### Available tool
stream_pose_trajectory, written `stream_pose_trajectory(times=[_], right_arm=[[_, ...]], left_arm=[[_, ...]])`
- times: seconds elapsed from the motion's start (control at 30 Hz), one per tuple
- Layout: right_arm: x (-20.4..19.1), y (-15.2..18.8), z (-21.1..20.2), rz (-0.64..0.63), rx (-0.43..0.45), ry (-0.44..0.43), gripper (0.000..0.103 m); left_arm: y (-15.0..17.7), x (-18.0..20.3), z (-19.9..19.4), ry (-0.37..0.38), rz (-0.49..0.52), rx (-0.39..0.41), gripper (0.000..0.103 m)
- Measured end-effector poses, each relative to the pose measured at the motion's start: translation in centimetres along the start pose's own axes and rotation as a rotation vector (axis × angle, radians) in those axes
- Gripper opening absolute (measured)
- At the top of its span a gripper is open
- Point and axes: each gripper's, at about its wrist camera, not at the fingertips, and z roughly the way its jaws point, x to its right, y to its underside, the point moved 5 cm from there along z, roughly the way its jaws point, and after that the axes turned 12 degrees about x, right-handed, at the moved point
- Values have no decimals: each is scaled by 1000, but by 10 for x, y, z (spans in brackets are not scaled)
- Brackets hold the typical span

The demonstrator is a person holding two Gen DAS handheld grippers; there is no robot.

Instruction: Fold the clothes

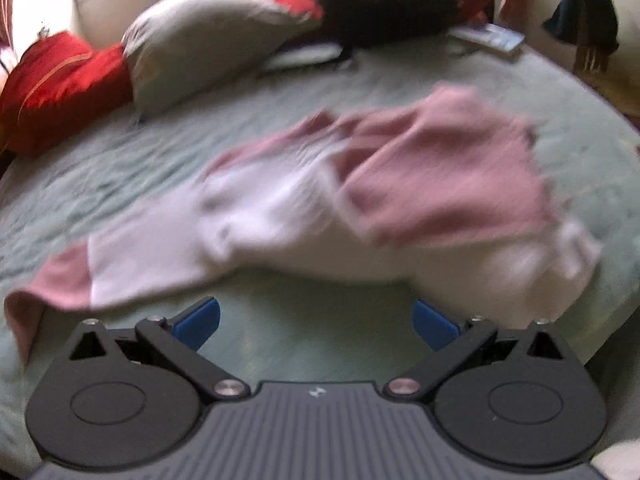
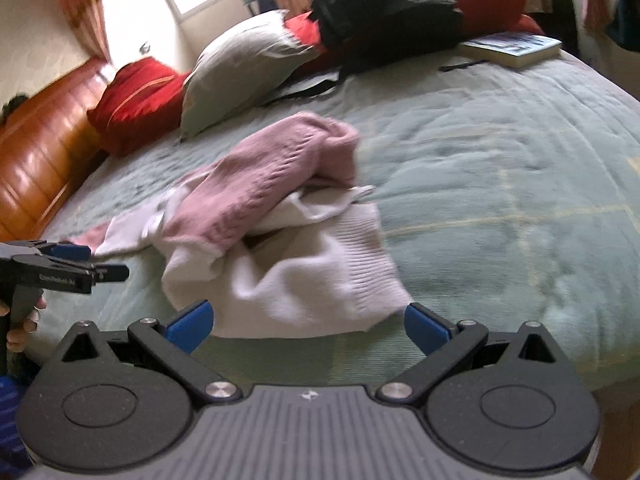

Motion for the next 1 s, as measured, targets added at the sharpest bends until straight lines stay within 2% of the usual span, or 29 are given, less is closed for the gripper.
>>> stream_pose_trajectory(times=[0.17,0.27,0.37,0.57,0.8,1.0], right_arm=[[21,4,-3,41,0,1,103],[29,6,-1,51,-10,17,103],[34,7,-3,50,-7,22,103],[51,8,-8,81,2,46,103],[64,10,-11,109,9,58,103],[69,12,-12,123,6,59,103]], left_arm=[[-31,36,-21,56,8,58,102],[-45,57,-33,123,-7,75,102],[-52,84,-36,220,-15,66,102],[-53,141,-28,338,71,29,102],[-41,172,-3,370,135,-36,102],[-30,155,23,258,107,-99,102]])
